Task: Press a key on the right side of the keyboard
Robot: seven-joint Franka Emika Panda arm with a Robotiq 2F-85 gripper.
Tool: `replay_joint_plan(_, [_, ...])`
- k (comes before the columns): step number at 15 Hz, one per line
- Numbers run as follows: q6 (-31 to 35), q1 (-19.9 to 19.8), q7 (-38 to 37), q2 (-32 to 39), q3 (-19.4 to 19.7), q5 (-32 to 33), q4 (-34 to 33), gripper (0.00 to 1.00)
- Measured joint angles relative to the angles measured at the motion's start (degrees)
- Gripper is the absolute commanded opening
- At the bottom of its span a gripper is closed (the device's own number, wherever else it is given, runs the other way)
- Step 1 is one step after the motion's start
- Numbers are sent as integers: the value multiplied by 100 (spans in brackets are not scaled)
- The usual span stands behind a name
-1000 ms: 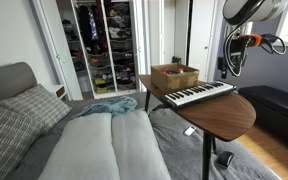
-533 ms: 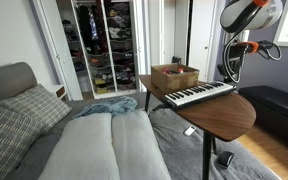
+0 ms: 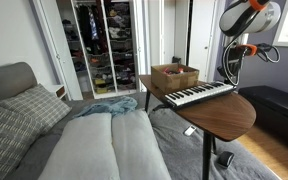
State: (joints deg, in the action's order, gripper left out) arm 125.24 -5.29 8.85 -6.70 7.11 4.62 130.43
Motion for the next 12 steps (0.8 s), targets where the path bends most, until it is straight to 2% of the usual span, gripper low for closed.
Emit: replay_joint_plan(12, [-10, -35, 336, 98, 51, 0, 10, 0])
